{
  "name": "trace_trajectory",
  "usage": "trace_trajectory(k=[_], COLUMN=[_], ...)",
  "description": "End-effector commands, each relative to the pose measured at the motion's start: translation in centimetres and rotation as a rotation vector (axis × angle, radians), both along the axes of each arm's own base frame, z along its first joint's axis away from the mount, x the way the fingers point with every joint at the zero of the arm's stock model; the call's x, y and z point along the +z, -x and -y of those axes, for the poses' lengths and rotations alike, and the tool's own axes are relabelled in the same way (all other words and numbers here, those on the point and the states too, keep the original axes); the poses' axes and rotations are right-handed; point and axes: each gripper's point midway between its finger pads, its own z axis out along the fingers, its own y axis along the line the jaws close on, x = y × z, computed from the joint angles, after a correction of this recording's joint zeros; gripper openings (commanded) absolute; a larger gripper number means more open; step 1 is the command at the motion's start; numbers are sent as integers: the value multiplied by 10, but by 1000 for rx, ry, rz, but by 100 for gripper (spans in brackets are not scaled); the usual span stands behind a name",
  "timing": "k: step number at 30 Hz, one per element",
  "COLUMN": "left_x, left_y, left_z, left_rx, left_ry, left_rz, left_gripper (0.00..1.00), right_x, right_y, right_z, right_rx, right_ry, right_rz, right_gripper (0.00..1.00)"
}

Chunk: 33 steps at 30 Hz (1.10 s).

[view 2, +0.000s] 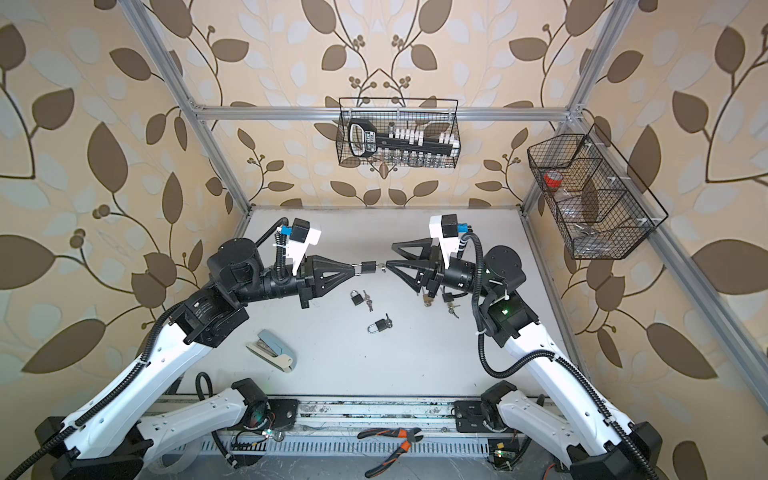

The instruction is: Lock with the key

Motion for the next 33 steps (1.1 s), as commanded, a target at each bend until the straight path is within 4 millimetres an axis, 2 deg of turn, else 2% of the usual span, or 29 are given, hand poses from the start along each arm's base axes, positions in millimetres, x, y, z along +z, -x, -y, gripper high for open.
trace_trajectory(k=[1,4,8,14,17,23,33], left_x=[28,29,33,32,31,31,34], left_y=[17,24,28,26,25,25,28], left_z=[-2,1,3,8,9,8,5], left_rx=[-59,-106,-141,-160,-164,-157,-156], left_ry=[65,72,83,80,78,79,88], left_rz=[84,81,82,70,65,64,76], left_gripper=[0,0,0,0,0,0,0], right_x=[3,3,-1,-6,-6,-6,-16], right_y=[16,32,32,36,39,37,28], right_z=[0,-3,-7,-21,-29,-35,-35], right_rx=[89,176,206,228,236,230,194], right_ry=[11,38,68,94,100,92,103], right_rz=[40,82,77,93,108,100,58], right_gripper=[48,52,64,66,63,44,39])
